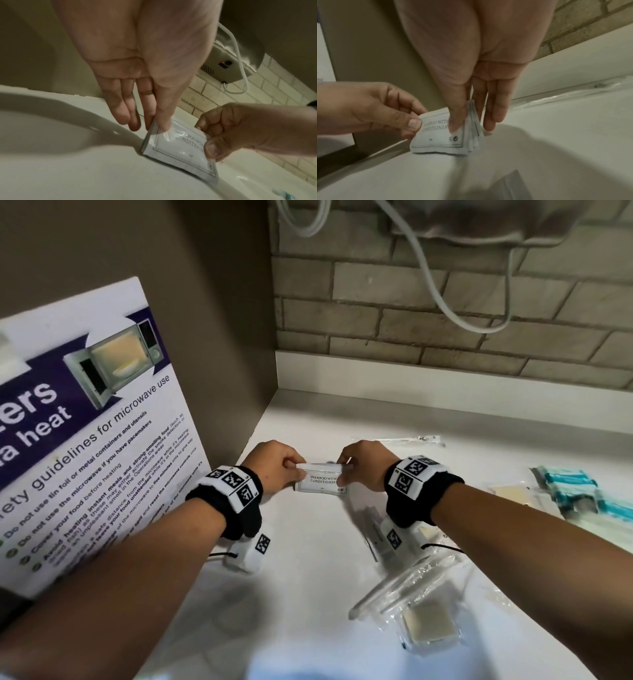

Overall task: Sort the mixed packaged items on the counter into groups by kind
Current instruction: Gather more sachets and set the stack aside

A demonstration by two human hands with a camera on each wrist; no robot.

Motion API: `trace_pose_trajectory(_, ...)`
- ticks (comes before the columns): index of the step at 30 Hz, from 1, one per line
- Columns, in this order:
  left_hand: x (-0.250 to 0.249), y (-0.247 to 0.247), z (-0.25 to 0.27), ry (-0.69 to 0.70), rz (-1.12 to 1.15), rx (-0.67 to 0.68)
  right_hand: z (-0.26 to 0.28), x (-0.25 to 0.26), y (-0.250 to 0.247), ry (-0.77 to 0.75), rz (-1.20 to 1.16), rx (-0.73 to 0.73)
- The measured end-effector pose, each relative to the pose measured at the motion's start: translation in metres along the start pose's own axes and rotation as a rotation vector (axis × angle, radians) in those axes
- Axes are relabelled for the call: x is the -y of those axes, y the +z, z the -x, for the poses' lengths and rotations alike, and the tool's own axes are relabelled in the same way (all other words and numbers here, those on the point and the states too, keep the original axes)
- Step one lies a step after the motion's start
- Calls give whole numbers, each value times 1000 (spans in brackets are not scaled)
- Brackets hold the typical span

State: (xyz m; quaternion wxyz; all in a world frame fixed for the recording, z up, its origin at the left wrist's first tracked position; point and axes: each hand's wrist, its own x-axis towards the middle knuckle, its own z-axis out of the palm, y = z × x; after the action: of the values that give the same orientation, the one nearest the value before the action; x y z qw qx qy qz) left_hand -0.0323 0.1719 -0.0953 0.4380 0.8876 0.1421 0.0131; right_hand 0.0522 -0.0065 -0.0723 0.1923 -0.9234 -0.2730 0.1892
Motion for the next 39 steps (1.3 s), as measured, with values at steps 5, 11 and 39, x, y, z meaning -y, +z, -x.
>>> trace_pose_trajectory(5,-5,-3,-14,-49,134,-47,-17,-1,-5,70,-147,29)
trace_pose_trajectory(11,-6,-15,-61,-101,136,-147,-57,4,-13,120,-419,14)
trace_pose_trajectory(39,-9,-24,-121,-252,-291,193,-103,32,-15,80,242,126)
